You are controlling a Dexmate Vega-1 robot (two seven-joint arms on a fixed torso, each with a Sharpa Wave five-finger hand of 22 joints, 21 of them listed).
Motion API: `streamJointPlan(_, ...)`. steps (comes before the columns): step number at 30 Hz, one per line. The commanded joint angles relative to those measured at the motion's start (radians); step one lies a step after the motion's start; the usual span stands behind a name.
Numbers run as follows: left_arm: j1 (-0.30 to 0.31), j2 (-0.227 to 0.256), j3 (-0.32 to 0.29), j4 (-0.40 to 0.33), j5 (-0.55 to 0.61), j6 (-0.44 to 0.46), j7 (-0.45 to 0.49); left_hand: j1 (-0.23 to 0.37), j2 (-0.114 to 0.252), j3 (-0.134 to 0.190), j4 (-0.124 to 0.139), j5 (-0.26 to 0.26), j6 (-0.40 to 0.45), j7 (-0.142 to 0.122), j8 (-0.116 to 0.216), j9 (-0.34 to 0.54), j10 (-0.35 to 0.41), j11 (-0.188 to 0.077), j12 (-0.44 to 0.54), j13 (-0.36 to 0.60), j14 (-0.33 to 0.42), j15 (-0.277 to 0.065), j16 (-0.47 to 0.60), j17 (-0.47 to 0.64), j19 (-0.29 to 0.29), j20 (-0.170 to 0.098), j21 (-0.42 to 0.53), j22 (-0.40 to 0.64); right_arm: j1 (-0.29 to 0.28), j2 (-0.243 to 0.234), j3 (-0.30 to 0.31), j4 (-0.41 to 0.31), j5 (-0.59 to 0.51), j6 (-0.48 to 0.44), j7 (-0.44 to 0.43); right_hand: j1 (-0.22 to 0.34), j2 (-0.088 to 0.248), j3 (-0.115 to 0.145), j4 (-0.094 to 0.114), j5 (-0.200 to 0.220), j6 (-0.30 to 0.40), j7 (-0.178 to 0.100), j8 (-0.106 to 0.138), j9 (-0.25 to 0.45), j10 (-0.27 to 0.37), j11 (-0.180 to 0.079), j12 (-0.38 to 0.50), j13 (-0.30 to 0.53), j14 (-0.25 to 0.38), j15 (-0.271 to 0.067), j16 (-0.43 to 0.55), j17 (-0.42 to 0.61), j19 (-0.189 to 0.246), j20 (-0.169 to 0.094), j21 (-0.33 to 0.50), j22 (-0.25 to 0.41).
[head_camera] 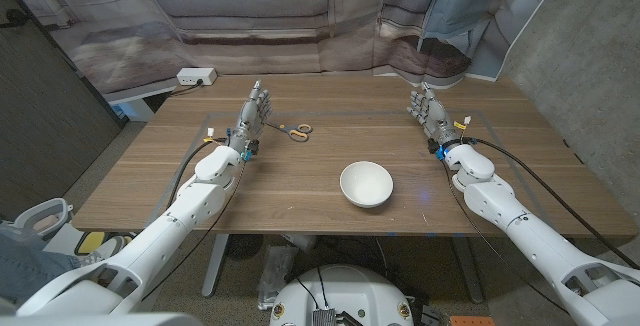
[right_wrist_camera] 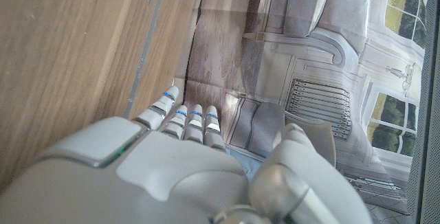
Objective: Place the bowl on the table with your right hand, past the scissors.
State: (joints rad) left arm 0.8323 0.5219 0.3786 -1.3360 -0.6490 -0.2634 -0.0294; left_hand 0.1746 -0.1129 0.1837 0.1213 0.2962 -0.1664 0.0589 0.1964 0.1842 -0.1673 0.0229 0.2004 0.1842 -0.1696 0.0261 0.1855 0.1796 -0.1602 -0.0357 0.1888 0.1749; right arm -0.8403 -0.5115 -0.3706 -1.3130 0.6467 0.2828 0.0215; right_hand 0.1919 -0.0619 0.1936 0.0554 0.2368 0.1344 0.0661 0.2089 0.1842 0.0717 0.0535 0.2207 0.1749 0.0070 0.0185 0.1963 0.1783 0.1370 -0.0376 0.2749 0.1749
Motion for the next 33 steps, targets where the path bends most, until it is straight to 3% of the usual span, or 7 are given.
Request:
streamJointPlan(1, -0.004, 0.006, 0.009, -0.042, 0.004, 0.052, 0.017, 0.010, 0.002, 0.007, -0.002, 0.006, -0.009, 0.002, 0.004, 0.002, -0.012, 0.001, 0.005, 0.002, -0.037, 0.000, 0.005, 0.003, -0.004, -0.037, 0.006, 0.004, -0.004, -0.007, -0.002, -0.013, -0.004, -0.006, -0.003, 0.006, 0.003, 0.008, -0.001, 0.005, 0.009, 0.001, 0.004, 0.002, 0.007, 0.000, 0.002, 0.004, 0.004, 0.007, 0.004, 0.003, 0.007, -0.026, 0.005, 0.005)
streamJointPlan(12, 0.005, -0.001, 0.006, -0.040, 0.000, 0.040, 0.021, 0.022, 0.015, 0.010, -0.006, 0.010, 0.002, 0.003, 0.008, 0.002, 0.006, 0.000, 0.011, 0.002, -0.020, 0.001, 0.009, 0.002, 0.006, -0.031, 0.011, 0.004, -0.030, -0.028, 0.011, -0.063, -0.011, -0.010, -0.030, 0.012, 0.008, 0.009, -0.005, 0.003, 0.010, 0.004, 0.000, 0.002, 0.016, 0.013, 0.002, 0.004, 0.009, 0.009, 0.001, 0.003, 0.011, -0.025, 0.000, 0.005)
streamJointPlan(33, 0.039, 0.040, -0.001, -0.111, -0.004, 0.056, 0.011, 0.046, 0.039, 0.015, -0.015, 0.015, 0.055, -0.001, 0.021, 0.001, 0.052, -0.004, 0.023, 0.002, 0.023, -0.005, 0.017, 0.001, 0.023, -0.028, 0.016, 0.004, -0.075, -0.049, 0.025, -0.114, -0.010, 0.038, -0.008, 0.020, 0.017, 0.010, -0.010, 0.000, 0.015, 0.001, -0.002, 0.003, 0.033, 0.007, 0.004, 0.004, 0.023, 0.006, 0.001, 0.003, 0.014, -0.024, -0.007, 0.006)
